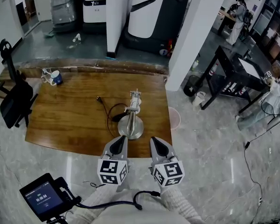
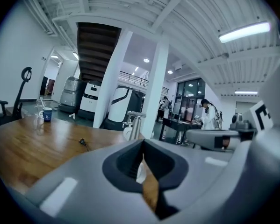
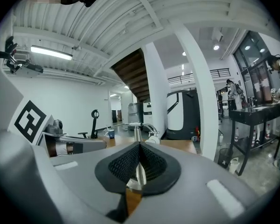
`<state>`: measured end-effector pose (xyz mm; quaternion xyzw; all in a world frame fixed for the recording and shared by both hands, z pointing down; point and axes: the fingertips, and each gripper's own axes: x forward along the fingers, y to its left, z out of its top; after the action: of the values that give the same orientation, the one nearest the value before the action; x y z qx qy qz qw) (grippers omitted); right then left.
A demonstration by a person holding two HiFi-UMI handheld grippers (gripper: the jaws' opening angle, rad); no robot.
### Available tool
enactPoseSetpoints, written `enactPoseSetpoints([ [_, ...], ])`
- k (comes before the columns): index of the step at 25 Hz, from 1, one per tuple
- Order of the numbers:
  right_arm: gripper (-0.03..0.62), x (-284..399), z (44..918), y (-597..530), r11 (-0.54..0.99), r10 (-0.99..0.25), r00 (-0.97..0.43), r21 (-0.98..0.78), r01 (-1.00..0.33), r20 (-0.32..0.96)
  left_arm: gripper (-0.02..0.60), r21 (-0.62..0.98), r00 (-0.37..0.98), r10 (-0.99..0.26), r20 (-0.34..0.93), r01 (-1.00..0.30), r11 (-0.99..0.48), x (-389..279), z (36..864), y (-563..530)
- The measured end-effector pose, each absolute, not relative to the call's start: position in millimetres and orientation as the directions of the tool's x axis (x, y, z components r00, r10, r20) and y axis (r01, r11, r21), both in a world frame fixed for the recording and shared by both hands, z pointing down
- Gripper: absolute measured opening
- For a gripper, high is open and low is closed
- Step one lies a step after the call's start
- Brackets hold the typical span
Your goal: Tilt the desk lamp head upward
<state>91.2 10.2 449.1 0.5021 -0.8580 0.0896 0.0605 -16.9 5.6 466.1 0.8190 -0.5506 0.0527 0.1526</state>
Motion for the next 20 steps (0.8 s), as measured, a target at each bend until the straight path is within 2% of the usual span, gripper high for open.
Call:
enactPoseSetpoints([
  [13, -0.003, 78, 449, -102, 0.371, -0.901, -0.386, -0.109, -0.922, 0.197, 0.006, 0.178, 0.506, -0.807, 0.304, -0.863, -0.474, -32, 486, -95],
  [20, -0.003, 74, 451, -111, 0.404, -0.877, -0.425, -0.134, -0.905, 0.222, 0.006, 0.152, 0.571, -0.761, 0.309, -0.819, -0.553, -23, 494, -92],
])
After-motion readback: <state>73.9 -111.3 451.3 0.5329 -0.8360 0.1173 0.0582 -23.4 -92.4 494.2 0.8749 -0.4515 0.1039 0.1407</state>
